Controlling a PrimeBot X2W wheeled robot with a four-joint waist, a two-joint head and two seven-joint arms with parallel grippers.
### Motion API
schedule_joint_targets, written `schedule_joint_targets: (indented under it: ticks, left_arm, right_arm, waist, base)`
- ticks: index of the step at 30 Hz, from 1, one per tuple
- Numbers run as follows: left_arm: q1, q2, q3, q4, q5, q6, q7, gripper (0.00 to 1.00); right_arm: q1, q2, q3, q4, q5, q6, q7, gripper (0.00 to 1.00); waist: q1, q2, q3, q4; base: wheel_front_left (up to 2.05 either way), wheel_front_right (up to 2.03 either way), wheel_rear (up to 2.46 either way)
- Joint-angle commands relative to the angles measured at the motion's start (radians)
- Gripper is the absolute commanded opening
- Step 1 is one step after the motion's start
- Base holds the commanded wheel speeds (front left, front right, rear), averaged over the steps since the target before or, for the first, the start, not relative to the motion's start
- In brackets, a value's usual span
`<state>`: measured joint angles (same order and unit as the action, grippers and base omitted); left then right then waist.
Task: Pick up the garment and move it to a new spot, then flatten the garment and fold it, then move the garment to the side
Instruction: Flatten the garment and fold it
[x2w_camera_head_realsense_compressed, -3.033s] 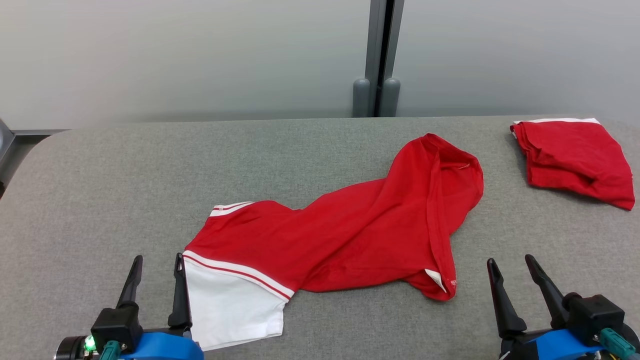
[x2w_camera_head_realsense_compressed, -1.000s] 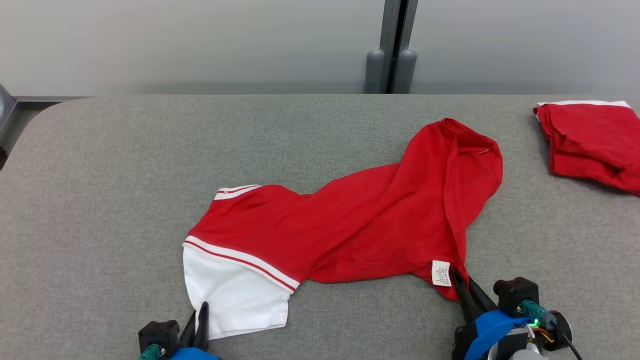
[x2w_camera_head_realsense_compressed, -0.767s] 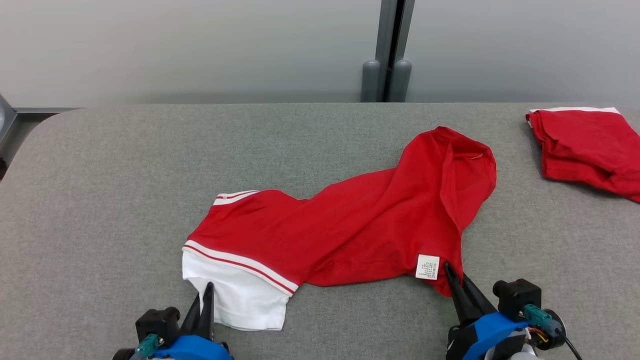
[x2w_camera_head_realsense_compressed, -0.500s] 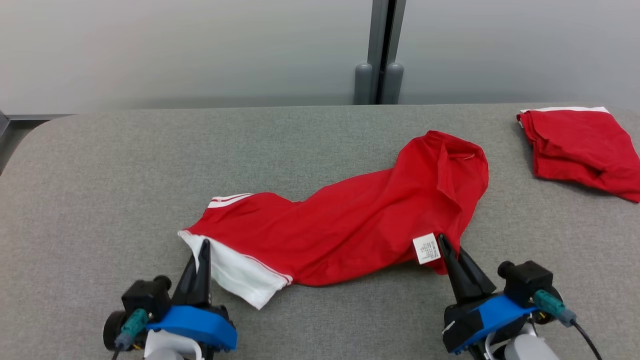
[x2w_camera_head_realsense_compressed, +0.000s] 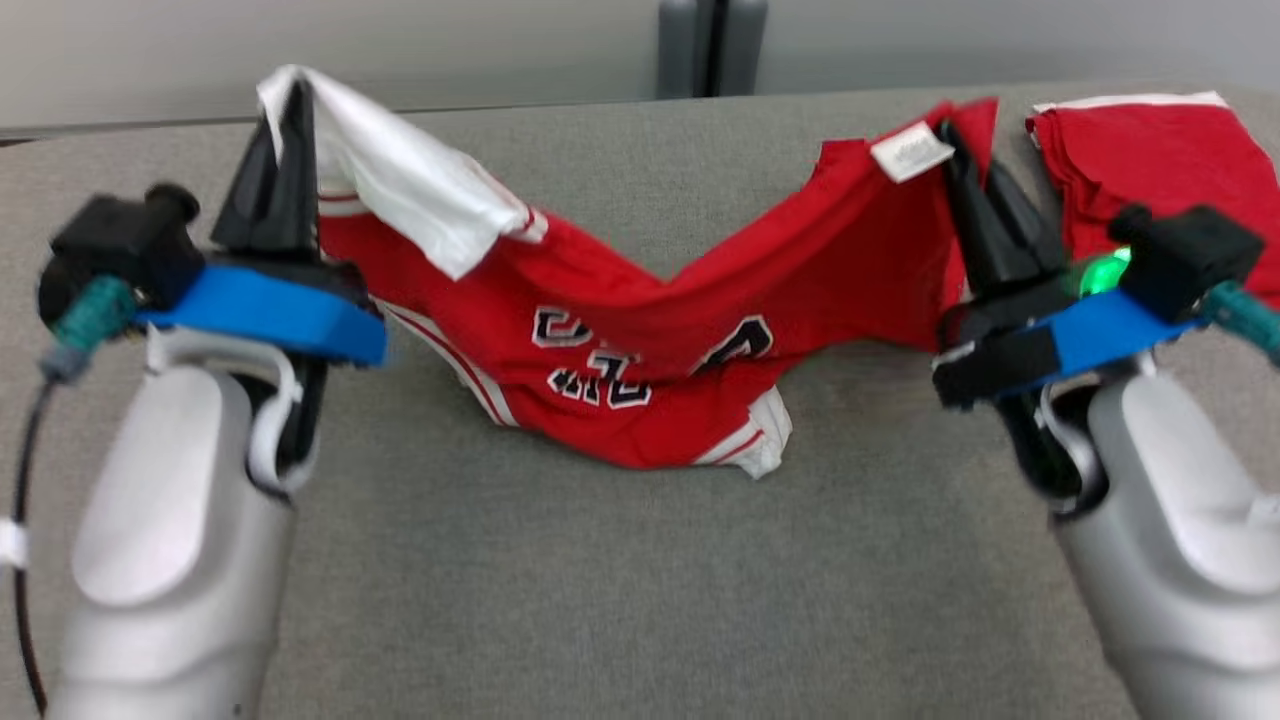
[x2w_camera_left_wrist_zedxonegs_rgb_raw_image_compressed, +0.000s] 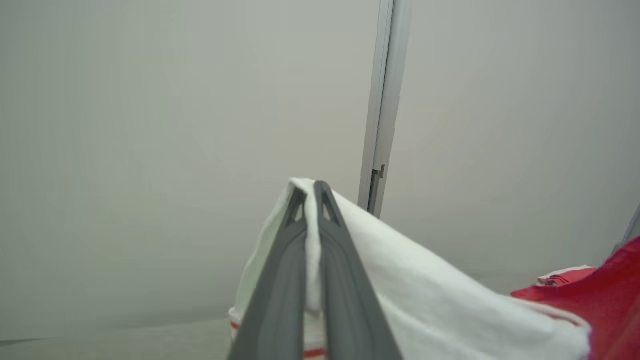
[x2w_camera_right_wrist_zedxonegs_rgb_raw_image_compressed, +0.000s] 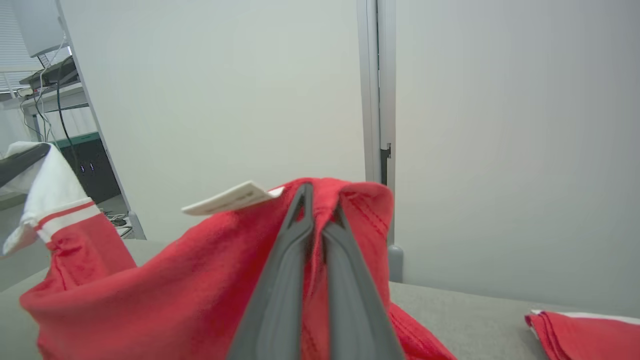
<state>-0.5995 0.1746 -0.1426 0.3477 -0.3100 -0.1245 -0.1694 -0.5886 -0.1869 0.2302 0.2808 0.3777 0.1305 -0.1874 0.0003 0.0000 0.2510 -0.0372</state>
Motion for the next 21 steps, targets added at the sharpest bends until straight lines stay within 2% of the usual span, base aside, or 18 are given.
schedule_joint_targets:
  ticks: [1,4,11,16,21]
  left_arm:
    - [-0.055,0.016,0.0,-0.005,-0.002,-0.009,0.004,0.0]
    - [-0.224,0.058,-0.017,0.003,0.021,-0.008,0.03,0.0]
    - [-0.635,0.099,-0.045,0.09,-0.014,-0.006,0.043,0.0]
    - [-0.86,0.103,-0.079,0.167,-0.026,-0.006,0.027,0.0]
    - [-1.014,0.106,-0.123,0.263,-0.052,-0.006,-0.002,0.0]
  right_arm:
    - [-0.054,-0.012,-0.003,0.01,0.01,0.001,0.004,0.0]
    - [-0.229,-0.029,-0.001,0.033,0.027,0.001,0.019,0.0]
    - [-0.613,-0.055,-0.021,0.147,0.089,0.001,0.031,0.0]
    - [-0.831,-0.072,-0.023,0.267,0.138,0.001,0.026,0.0]
    - [-0.973,-0.093,0.001,0.369,0.184,0.001,0.001,0.0]
  waist:
    - [-0.0003,0.0,0.043,0.021]
    - [-0.0003,0.0,0.122,0.015]
    - [-0.0003,0.0,0.253,0.021]
    - [-0.0003,0.0,0.291,0.027]
    - [-0.0003,0.0,0.315,0.034]
  base:
    - [0.0,0.0,0.0]
    - [0.0,0.0,0.0]
    - [0.0,0.0,0.0]
    - [0.0,0.0,0.0]
    - [0.0,0.0,0.0]
